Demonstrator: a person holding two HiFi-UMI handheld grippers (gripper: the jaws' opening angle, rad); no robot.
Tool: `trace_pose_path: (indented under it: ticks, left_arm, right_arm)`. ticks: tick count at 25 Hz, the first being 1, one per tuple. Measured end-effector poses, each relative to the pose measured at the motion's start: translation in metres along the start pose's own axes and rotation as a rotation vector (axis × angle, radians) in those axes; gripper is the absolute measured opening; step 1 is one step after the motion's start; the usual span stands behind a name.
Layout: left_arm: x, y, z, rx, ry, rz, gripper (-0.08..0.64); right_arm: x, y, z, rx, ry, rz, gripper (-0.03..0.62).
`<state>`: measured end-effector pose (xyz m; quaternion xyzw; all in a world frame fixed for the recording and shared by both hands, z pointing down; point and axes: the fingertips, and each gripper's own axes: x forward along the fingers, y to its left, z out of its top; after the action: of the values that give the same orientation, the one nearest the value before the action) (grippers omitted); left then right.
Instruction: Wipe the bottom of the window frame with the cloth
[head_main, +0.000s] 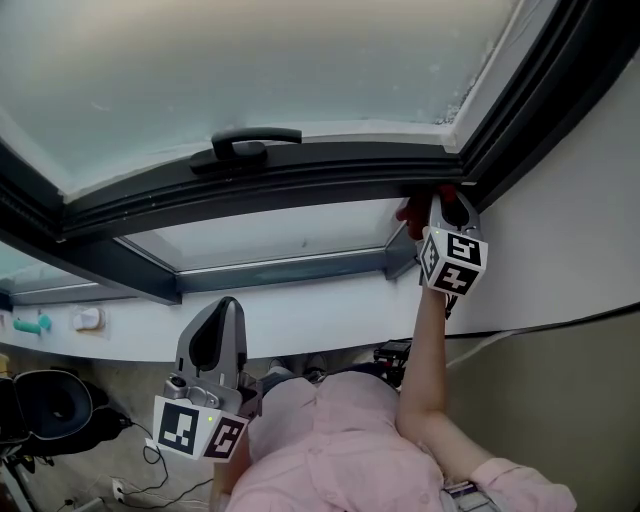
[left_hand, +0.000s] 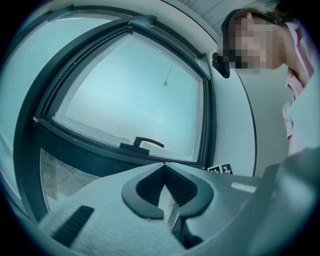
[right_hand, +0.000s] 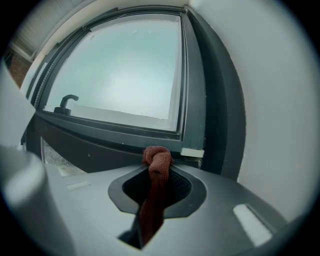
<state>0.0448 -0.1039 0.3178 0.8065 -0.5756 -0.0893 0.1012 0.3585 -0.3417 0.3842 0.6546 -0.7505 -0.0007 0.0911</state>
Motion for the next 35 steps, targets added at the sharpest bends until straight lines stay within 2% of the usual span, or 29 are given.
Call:
trace_pose_path:
  ticks: [8,14,19,30,35]
  left_arm:
    - [0.001,0.0,0.0,0.004,0.002,-0.004,0.0]
    - [0.002,0.0,0.001,0.006,-0.001,-0.01,0.0]
    - [0.002,0.002,-0.001,0.001,0.005,-0.007,0.0]
    - [-0.009,0.008,0.002,0.0,0.0,0.002,0.0]
    - [-0.019,0.011,-0.002,-0.002,0.021,0.004,0.0]
  right_arm:
    - [0.0,-0.022,-0.003,0.049,0.004,-0.046,0.057]
    - [0.001,-0.022,-0.003,0.037,0.002,-0.052,0.057]
    - [0.002,-0.037,-0.005,0.031,0.019,-0.098,0.057]
    - [0.001,-0.038,-0.005,0.014,0.023,-0.11,0.057]
    - [-0.017,-0.023,-0.004,0.009,0.018,-0.072,0.057]
